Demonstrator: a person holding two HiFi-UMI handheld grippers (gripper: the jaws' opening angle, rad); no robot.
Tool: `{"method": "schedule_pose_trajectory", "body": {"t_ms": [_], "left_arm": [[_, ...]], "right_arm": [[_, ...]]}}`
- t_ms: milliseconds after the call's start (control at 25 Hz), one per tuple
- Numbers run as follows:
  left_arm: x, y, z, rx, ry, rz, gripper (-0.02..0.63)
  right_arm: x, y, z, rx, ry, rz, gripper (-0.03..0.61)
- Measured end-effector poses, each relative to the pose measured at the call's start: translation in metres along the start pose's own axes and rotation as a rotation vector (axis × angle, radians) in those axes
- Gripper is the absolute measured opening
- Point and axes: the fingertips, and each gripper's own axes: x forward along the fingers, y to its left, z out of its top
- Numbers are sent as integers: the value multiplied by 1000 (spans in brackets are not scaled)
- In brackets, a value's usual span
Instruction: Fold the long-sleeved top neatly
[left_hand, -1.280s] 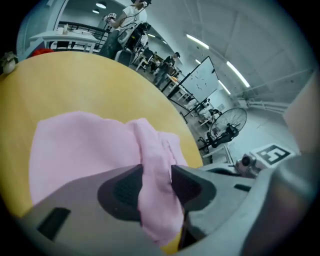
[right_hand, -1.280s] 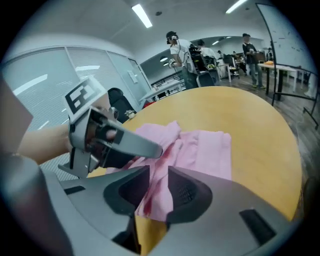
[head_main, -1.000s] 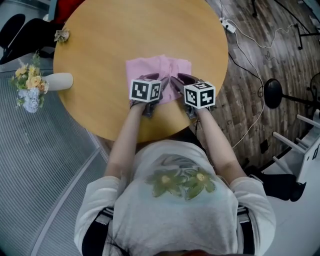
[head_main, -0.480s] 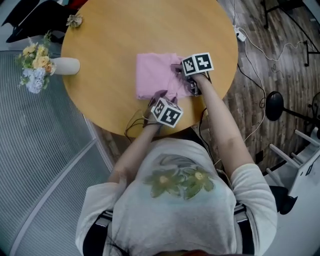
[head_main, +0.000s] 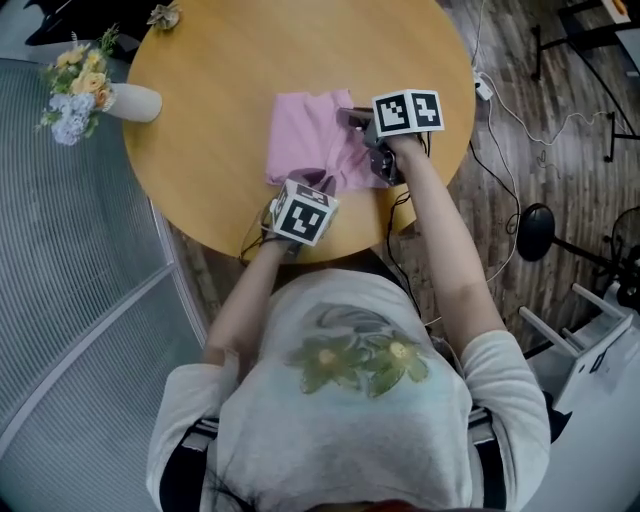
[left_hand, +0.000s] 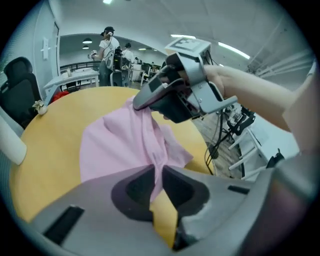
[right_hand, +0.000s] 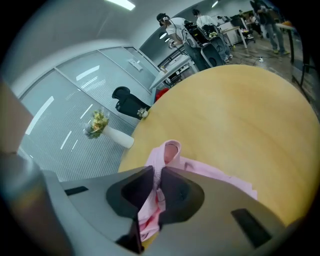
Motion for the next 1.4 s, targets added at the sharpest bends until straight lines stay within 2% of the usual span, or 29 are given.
{"method": "schedule_pose_trajectory", "body": {"t_ms": [160, 320, 440, 520, 640, 720, 840, 880, 920, 960, 1000, 1080, 1160, 1200, 1280, 1320, 1400], "left_arm": [[-28, -22, 31, -18, -79, -65, 52], [-22, -56, 49, -34, -111, -139, 52], [5, -87, 52, -6, -86, -164, 52], [31, -104, 52, 3, -63, -178, 52], [71, -111, 42, 13, 0, -151, 52], [100, -111, 27, 14, 31, -118, 52], [123, -105, 19, 23, 6, -68, 69], [124, -105, 19, 26, -4, -72, 84], [122, -107, 21, 26, -12, -86, 100], [118, -109, 24, 22, -20, -109, 128], [110, -111, 26, 12, -33, -136, 153], [87, -114, 34, -22, -84, -188, 156], [57, -109, 41, -55, -148, -220, 156], [42, -101, 42, -61, -174, -220, 156], [19, -75, 40, -48, -204, -176, 156], [13, -57, 37, -30, -206, -133, 156], [9, -18, 29, 12, -184, -35, 156]], "right_arm": [[-38, 12, 15, -16, -33, 27, 58], [-75, -9, 13, -18, -72, -19, 58], [-95, -44, -3, 17, -80, -78, 58], [-100, -73, -14, 26, -63, -147, 58], [-95, -108, -29, 18, -36, -235, 58], [-82, -126, -36, -3, -45, -259, 58], [-66, -144, -37, -58, -113, -279, 65], [-66, -147, -36, -79, -143, -295, 132], [-70, -148, -33, -95, -179, -312, 184], [-77, -146, -29, -105, -228, -325, 196], [-89, -142, -25, -111, -288, -332, 196], [-115, -124, -19, -141, -405, -325, 196], [-130, -91, -28, -214, -443, -274, 194], [-128, -72, -41, -256, -417, -228, 193], [-106, -46, -77, -348, -291, -155, 183], [-94, -45, -96, -393, -213, -157, 176], [-80, -63, -124, -462, -94, -245, 166]]}}
